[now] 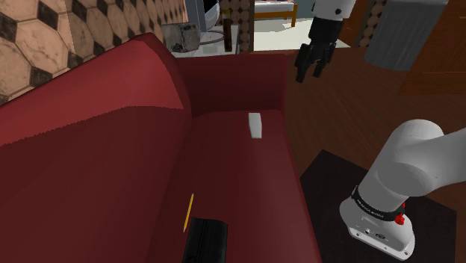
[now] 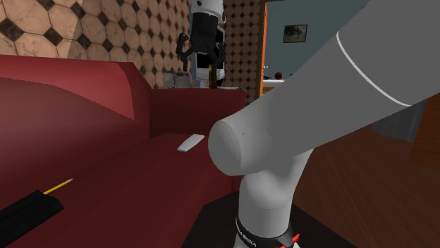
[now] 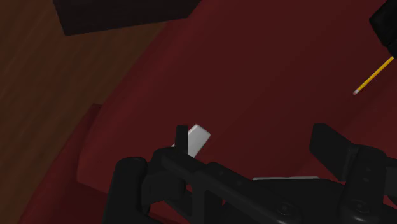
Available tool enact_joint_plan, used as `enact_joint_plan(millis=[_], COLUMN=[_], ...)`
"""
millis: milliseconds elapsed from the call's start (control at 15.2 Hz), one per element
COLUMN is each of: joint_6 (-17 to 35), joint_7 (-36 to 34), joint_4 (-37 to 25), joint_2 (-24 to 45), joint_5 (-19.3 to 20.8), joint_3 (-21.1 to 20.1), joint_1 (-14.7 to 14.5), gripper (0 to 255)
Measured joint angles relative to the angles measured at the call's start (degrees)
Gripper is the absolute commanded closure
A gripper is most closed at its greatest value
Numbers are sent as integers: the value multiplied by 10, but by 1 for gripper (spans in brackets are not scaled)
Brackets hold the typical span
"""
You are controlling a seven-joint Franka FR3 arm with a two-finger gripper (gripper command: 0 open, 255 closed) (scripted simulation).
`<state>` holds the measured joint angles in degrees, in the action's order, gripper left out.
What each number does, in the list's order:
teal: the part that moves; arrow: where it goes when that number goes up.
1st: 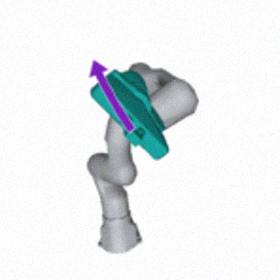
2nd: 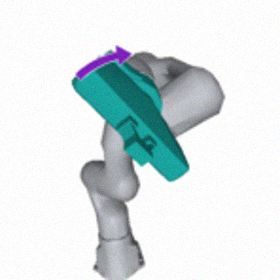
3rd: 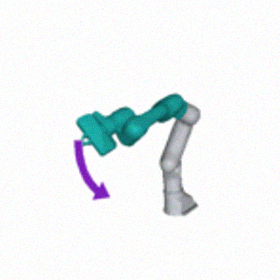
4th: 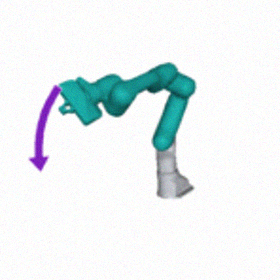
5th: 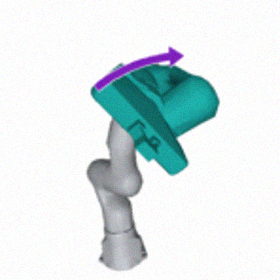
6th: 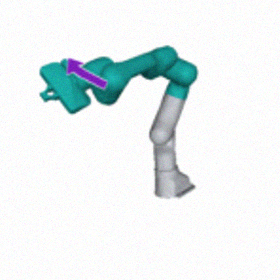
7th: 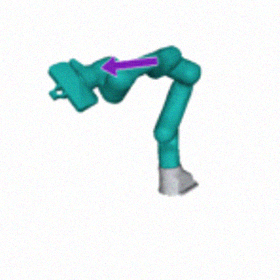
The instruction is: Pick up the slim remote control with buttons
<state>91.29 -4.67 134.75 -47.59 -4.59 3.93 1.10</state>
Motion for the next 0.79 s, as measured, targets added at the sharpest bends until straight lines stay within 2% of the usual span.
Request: enact_joint_plan(millis=[198, 792], joint_6=[23, 184], joint_7=[-13, -109], joint_4=[8, 44], joint_2=[16, 146], joint_5=[-2, -15], joint_3=[-5, -37], joint_1=[4, 32], gripper=[0, 0])
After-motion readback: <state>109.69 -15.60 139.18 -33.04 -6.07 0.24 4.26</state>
